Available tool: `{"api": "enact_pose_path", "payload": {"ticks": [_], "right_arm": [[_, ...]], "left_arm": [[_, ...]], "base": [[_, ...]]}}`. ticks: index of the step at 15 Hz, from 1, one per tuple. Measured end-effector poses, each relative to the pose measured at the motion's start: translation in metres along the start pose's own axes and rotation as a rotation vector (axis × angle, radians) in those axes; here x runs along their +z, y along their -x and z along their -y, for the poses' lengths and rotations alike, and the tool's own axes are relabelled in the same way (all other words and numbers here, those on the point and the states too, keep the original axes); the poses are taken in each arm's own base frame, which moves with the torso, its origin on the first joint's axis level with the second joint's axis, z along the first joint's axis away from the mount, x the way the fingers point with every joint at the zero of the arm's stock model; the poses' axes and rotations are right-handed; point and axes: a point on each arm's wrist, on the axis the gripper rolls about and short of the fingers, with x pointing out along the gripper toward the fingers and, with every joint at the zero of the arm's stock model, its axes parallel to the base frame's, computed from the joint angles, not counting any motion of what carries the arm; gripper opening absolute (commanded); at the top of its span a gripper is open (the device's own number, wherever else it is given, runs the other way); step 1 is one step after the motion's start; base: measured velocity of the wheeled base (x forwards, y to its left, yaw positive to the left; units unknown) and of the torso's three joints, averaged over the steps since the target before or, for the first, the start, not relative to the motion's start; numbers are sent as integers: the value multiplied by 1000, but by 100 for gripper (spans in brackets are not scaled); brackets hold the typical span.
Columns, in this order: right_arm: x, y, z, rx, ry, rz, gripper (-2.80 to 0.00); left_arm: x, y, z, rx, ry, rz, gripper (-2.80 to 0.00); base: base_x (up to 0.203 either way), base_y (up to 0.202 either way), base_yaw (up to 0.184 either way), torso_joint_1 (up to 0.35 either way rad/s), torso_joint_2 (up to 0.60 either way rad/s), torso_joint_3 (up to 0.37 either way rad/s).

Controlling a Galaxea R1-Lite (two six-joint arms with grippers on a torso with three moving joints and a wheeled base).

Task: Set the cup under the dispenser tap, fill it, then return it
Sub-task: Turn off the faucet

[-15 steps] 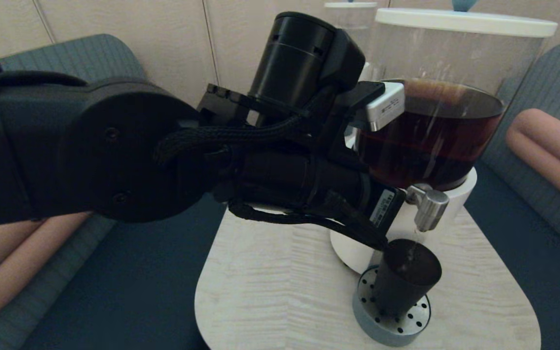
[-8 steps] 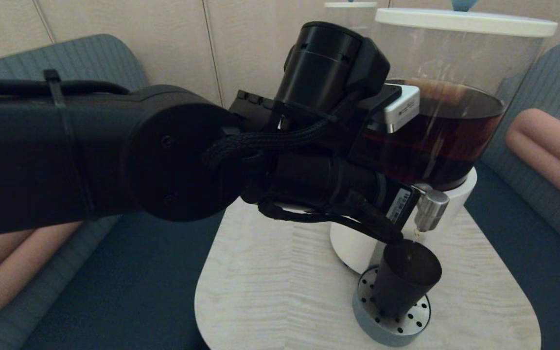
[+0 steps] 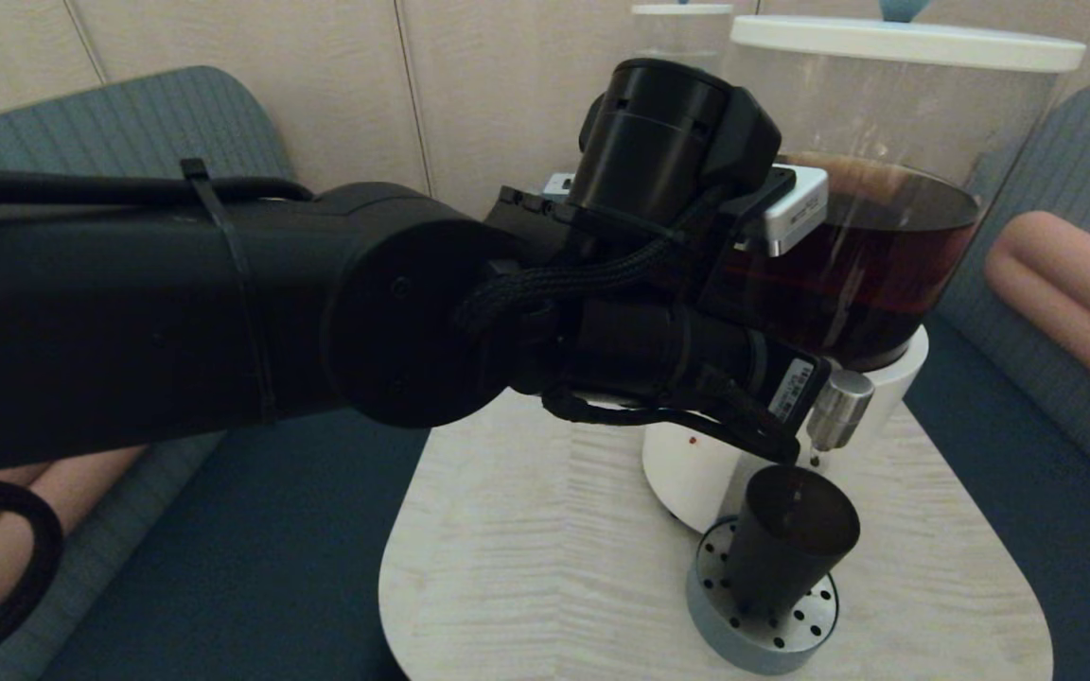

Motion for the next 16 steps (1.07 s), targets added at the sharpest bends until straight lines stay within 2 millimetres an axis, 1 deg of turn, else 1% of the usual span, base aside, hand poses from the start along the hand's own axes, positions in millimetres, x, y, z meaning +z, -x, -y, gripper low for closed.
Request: {"api": "enact_pose_path", "payload": {"ticks": [12,16], "right_arm": [[0,0,0,0,0,0,-280],[0,0,0,0,0,0,-280]], "left_arm": [[0,-7,-1,0,-1,1,-280],[4,-9,0,1,-4,11,-280]], "base": [[0,0,0,0,0,0],[0,0,0,0,0,0]]}}
